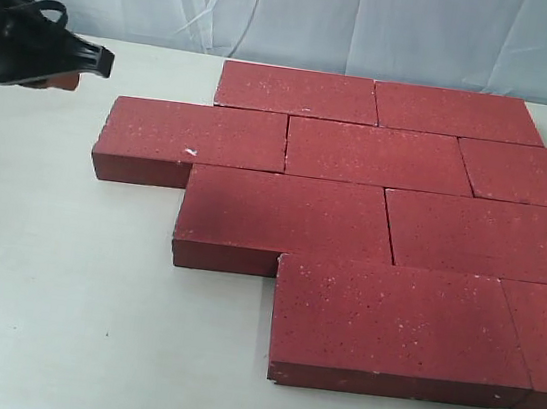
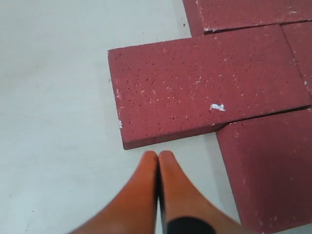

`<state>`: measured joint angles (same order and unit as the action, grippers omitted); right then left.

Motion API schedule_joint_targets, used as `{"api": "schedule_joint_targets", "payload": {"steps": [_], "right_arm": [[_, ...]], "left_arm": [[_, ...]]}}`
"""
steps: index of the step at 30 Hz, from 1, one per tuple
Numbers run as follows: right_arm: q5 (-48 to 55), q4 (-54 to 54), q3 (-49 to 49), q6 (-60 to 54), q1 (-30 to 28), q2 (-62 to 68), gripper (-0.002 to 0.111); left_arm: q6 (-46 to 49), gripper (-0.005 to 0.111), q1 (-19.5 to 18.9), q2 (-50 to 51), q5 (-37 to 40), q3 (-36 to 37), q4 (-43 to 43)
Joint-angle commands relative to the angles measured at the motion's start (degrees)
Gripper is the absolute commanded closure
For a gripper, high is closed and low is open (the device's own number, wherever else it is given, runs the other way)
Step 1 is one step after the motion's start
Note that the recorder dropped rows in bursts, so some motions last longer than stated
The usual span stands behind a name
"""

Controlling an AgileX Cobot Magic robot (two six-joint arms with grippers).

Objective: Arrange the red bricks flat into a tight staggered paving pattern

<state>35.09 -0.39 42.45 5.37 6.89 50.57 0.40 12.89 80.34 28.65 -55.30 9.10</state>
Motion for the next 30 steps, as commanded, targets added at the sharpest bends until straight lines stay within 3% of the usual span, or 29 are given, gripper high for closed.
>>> {"api": "schedule_joint_targets", "payload": {"steps": [1,10,30], "right_arm": [[-3.6,1.1,-4.8,0.7,-0.4,-9.8,0.109],[-4.0,1.1,-6.0,0.7,-0.4,-20.2,0.109],[-4.0,1.1,-6.0,0.7,-0.4,-21.3,0.109]], "left_arm": [[-0.4,0.107,0.4,-8.3,-3.4,5.5,0.6],[-0.4,0.107,0.4,-16.5,-2.3,7.9,0.3],[-0.4,0.107,0.4,-17.0,-3.0,7.9,0.1]]}}
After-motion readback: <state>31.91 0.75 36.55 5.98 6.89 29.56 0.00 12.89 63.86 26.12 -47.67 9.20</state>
